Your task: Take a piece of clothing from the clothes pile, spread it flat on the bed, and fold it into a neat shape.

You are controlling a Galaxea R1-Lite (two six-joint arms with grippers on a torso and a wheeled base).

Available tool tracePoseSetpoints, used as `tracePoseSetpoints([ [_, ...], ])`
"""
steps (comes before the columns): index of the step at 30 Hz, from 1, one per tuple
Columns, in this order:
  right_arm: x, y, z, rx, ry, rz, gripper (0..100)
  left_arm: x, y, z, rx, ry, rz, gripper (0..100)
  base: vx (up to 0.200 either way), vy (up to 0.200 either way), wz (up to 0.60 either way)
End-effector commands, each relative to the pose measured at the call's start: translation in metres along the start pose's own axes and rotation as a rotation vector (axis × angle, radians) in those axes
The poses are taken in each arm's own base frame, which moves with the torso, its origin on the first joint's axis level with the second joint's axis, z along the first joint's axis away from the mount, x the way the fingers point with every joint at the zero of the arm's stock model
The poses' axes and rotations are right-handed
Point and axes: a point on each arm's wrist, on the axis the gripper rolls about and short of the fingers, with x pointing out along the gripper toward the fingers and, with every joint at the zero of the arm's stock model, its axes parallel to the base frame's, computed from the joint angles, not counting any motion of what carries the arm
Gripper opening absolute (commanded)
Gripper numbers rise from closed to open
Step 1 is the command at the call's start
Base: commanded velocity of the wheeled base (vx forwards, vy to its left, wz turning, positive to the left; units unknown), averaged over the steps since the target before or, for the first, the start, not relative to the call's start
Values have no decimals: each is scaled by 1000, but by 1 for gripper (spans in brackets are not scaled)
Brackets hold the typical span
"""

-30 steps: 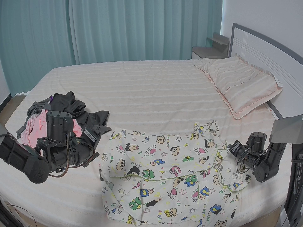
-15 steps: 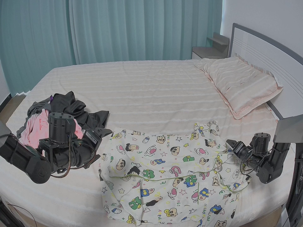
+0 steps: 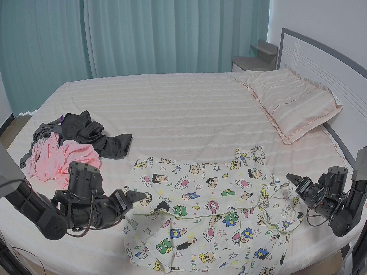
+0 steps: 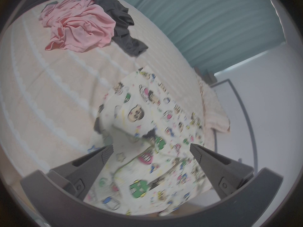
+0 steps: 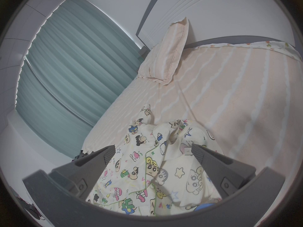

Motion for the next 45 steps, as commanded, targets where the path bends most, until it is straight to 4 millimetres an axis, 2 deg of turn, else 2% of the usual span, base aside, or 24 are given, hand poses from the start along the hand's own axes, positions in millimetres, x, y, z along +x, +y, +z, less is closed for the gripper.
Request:
tracePoseSetpoints([
  [1, -24, 5, -4, -14, 3, 40, 100, -2, 18, -22, 71, 84, 68, 100, 0, 0, 0],
  [6, -28, 10, -12, -31, 37, 64, 100, 14, 24, -25, 74, 118, 115, 100, 0, 0, 0],
  [11, -32, 13, -13, -36, 40, 80, 100, 26, 13, -18, 72, 95, 89, 100, 0, 0, 0],
  [12, -33, 15, -12, -37, 36, 90, 100, 35, 4, -12, 46, 79, 67, 100, 0, 0, 0],
  [14, -34, 16, -11, -37, 28, 98, 100, 48, 0, -11, -12, 81, 68, 100, 0, 0, 0],
  [19, -36, 16, -11, -37, 29, 95, 100, 73, 1, -27, -16, 131, 102, 100, 0, 0, 0],
  [26, -37, 18, -14, -43, 42, 106, 100, 87, 0, -50, 65, 93, 176, 100, 0, 0, 0],
  [29, -37, 19, -15, -46, 46, 112, 100, 86, 2, -53, 108, 91, 198, 100, 0, 0, 0],
  [32, -37, 19, -15, -47, 46, 112, 100, 79, 17, -60, 189, 137, 297, 100, 0, 0, 0],
  [35, -37, 19, -15, -47, 47, 113, 100, 77, 23, -60, 213, 146, 349, 100, 0, 0, 0],
  [40, -37, 20, -16, -49, 47, 113, 100, 46, 33, -44, 220, 113, 395, 100, 0, 0, 0],
  [45, -37, 20, -16, -49, 47, 113, 100, 24, 37, -40, 238, 99, 391, 100, 0, 0, 0],
])
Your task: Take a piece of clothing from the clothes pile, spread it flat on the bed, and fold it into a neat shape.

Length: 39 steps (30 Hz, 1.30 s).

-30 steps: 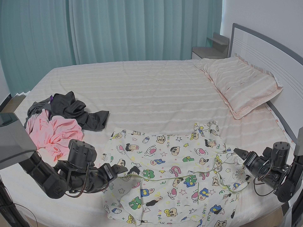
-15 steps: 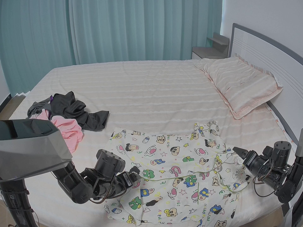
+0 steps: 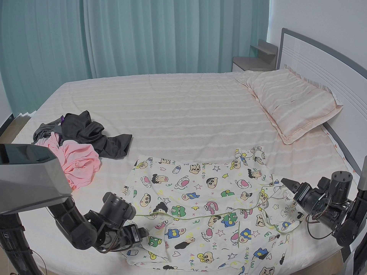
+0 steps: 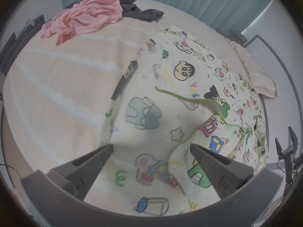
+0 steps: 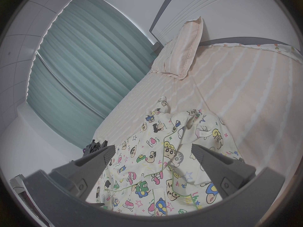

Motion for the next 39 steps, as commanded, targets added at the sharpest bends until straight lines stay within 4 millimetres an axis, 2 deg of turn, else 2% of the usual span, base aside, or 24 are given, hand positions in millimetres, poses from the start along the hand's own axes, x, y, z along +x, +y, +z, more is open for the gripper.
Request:
tracePoseSetpoints([
  [1, -2, -1, -1, 0, 0, 1, 100, -26, 15, 2, -13, -36, -9, 100, 0, 0, 0],
  [9, -2, -1, -1, -1, 1, 0, 100, -30, 38, -10, 24, 6, 54, 100, 0, 0, 0],
  [15, -4, 1, 1, -1, -8, 9, 100, -41, 53, -7, 36, -12, 71, 100, 0, 0, 0],
  [18, -4, 1, 1, -1, -11, 12, 100, -51, 56, 6, 23, -71, 41, 100, 0, 0, 0],
  [19, -5, 2, 2, -1, -12, 13, 100, -61, 52, 15, -2, -118, -9, 100, 0, 0, 0],
  [21, -5, 2, 2, -1, -12, 13, 100, -70, 47, 21, -28, -138, -72, 100, 0, 0, 0],
  [25, -5, 2, 2, -1, -13, 14, 100, -90, 26, 22, -119, -77, -246, 100, 0, 0, 0],
  [29, -6, 4, 2, -4, -15, 28, 100, -93, 7, 19, -204, 8, -332, 100, 0, 0, 0],
  [31, -6, 4, 2, -4, -15, 26, 100, -93, 4, 17, -209, 25, -347, 100, 0, 0, 0],
  [33, -7, 5, 1, -5, -13, 28, 100, -78, -5, 7, -189, 100, -332, 100, 0, 0, 0],
  [34, -7, 5, 1, -5, -13, 28, 100, -78, -5, 7, -189, 100, -332, 100, 0, 0, 0],
  [35, -7, 5, 1, -5, -14, 29, 100, -65, -12, 3, -171, 109, -307, 100, 0, 0, 0],
  [38, -7, 5, 1, -5, -14, 29, 100, -60, -13, 2, -168, 100, -300, 100, 0, 0, 0],
  [39, -7, 5, 1, -5, -14, 29, 100, -47, -18, -4, -149, 89, -272, 100, 0, 0, 0],
])
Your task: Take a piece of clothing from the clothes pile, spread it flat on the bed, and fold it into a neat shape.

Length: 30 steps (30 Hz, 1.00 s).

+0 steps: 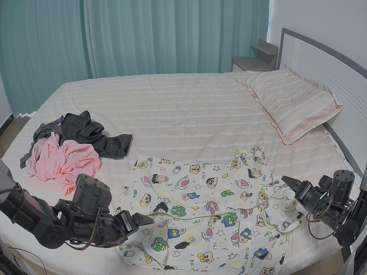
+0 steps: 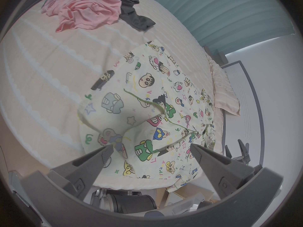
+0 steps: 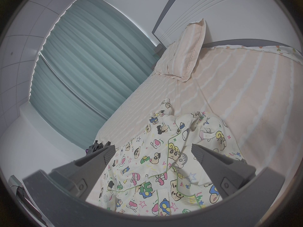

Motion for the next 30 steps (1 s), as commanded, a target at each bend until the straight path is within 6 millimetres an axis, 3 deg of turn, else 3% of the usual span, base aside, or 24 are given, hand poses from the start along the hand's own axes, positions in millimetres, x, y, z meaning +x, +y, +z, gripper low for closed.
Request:
tracePoseSetpoints([
  [1, -3, 0, -1, -1, 1, 2, 100, 37, 1, -15, 46, 23, 76, 100, 0, 0, 0],
  [11, -3, 0, -1, -1, 2, 3, 100, 71, -2, -24, 90, -42, 112, 100, 0, 0, 0],
  [30, -4, 1, 0, -1, -3, 7, 100, 69, 3, -37, 81, -20, 137, 100, 0, 0, 0],
])
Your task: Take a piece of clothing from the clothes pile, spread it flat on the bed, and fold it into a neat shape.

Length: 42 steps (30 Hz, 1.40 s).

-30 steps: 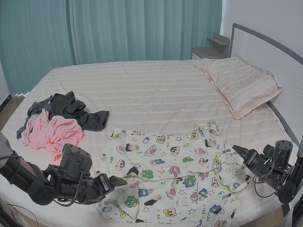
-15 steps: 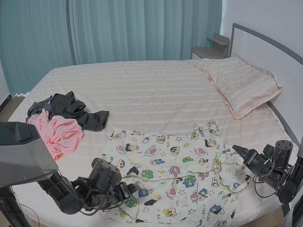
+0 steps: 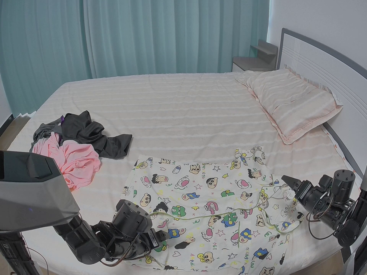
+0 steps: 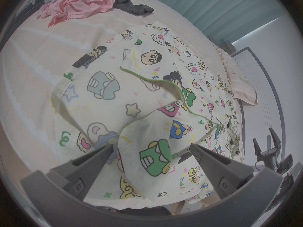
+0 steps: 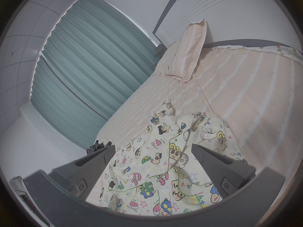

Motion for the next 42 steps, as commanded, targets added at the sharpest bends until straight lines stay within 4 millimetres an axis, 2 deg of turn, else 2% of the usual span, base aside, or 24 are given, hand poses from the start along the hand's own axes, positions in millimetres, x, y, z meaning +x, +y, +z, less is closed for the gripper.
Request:
tracePoseSetpoints([
  [1, -3, -1, -1, 0, 0, 0, 100, 0, 1, -2, -14, 3, 5, 100, 0, 0, 0],
  [6, -3, -1, -1, 0, 0, 0, 100, 0, -2, 0, -78, -25, -6, 100, 0, 0, 0],
  [7, -3, -1, -1, 0, 0, 0, 100, 0, -2, 0, -84, -27, -6, 0, 0, 0, 0],
  [12, -3, -1, -1, 0, 0, 0, 100, -3, 6, -2, -117, -50, 34, 0, 0, 0, 0],
  [20, -3, 1, -3, -5, -5, -5, 100, -19, 8, 8, -150, -107, 11, 0, 0, 0, 0],
  [27, -3, 2, -3, -7, -3, -1, 100, -37, 14, 32, -182, -180, -26, 0, 0, 0, 0],
  [31, -3, 2, -3, -7, -3, -1, 100, -37, 23, 36, -150, -183, 1, 0, 0, 0, 0],
  [42, -3, 2, -4, -7, -2, 0, 100, -37, 49, 70, -126, -143, -27, 0, 0, 0, 0],
])
